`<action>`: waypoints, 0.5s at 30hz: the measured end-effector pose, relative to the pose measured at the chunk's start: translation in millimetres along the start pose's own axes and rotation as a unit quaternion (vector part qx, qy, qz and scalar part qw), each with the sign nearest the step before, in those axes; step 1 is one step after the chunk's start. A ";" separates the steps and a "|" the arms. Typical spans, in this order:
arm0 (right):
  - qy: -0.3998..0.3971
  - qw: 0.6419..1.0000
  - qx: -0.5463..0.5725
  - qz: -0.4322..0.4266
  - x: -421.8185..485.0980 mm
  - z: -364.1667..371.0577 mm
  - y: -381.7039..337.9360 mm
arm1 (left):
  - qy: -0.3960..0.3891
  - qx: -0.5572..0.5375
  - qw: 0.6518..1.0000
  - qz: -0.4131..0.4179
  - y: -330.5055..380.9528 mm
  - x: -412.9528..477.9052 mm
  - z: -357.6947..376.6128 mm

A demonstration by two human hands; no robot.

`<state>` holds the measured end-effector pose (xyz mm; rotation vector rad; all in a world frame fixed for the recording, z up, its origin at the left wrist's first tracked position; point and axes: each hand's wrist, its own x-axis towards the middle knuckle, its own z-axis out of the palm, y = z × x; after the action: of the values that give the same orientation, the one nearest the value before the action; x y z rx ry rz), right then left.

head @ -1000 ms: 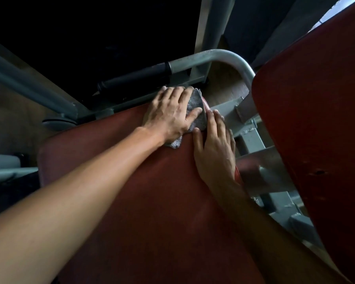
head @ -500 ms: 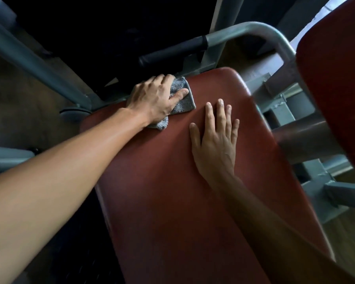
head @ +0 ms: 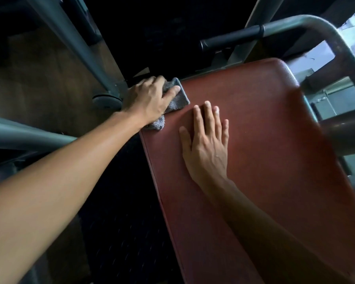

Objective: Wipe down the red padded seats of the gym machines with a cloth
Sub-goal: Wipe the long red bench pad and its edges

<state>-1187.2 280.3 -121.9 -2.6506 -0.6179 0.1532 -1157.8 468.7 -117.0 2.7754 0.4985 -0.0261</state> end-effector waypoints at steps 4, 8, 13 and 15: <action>-0.004 0.999 -0.028 -0.025 -25.1 9.5 -13.5 | 0.039 -0.089 0.991 -0.090 -18.4 -19.4 6.2; 0.005 0.998 -0.061 -0.024 -24.1 13.4 -13.6 | 0.082 -0.203 0.958 -0.186 -13.5 -31.1 15.3; 0.019 0.997 -0.059 -0.035 -21.9 15.1 -12.0 | 0.117 -0.256 0.933 -0.223 -6.9 -27.8 16.4; 0.022 0.998 -0.051 -0.039 -20.8 16.0 -12.1 | 0.122 -0.277 0.926 -0.226 -4.3 -28.1 17.4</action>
<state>-1213.8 286.9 -131.1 -2.7140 -0.7309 0.0417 -1185.0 457.6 -132.7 2.0726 1.0240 0.3085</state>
